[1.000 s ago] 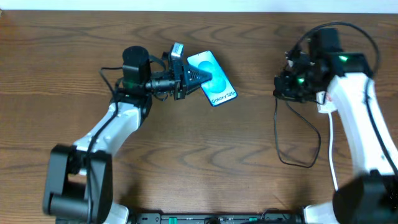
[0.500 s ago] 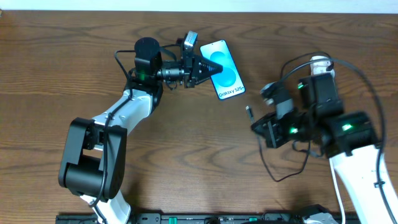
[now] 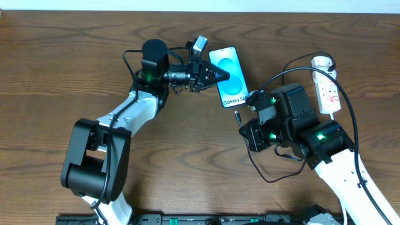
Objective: Plug charger to phone and switch on socket
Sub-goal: 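Lift the plug with the right gripper toward the phone's bottom port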
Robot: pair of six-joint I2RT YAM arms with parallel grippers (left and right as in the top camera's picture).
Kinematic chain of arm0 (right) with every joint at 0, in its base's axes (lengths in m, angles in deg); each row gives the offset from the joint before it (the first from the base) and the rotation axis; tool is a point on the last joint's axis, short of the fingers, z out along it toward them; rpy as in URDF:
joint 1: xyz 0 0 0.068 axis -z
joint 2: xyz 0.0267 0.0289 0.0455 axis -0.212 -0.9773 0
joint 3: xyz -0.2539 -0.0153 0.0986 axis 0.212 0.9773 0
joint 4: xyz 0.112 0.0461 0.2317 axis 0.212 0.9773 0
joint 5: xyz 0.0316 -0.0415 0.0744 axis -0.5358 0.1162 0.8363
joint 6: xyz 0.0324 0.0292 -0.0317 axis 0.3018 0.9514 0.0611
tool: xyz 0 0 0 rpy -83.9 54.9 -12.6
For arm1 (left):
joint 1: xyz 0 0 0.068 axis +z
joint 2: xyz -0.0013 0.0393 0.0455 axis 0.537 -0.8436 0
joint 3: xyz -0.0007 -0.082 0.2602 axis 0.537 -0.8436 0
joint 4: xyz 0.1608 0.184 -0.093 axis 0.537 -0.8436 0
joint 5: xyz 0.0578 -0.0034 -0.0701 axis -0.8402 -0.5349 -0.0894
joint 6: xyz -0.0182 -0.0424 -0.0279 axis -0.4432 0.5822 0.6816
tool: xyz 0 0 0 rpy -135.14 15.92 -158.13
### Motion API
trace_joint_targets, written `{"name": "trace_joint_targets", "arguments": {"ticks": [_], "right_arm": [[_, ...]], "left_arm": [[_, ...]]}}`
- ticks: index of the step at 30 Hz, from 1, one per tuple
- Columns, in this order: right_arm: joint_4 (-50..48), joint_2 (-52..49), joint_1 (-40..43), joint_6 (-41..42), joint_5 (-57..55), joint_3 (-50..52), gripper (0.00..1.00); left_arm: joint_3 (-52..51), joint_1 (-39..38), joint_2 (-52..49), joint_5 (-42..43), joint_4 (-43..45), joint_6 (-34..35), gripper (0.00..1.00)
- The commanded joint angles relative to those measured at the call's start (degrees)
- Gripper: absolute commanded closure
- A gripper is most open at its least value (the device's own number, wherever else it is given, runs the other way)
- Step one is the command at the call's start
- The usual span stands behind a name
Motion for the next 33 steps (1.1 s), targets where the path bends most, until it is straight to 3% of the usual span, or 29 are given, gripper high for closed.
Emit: {"name": "trace_joint_targets", "arguments": {"ticks": [1, 19, 33], "right_arm": [[-0.39, -0.02, -0.46, 5.51, -3.58, 0.07, 0.99], [-0.79, 0.0, -0.46, 5.18, -0.55, 0.07, 0.99], [-1.66, 0.04, -0.46, -0.66, -0.79, 0.07, 0.99]], "left_arm": [[1.27, 0.09, 1.07, 1.73, 0.72, -2.4, 0.93], [1.22, 0.09, 1.07, -1.14, 0.7, -4.28, 0.93], [1.16, 0.09, 1.07, -0.85, 0.68, -4.28, 0.93]]}}
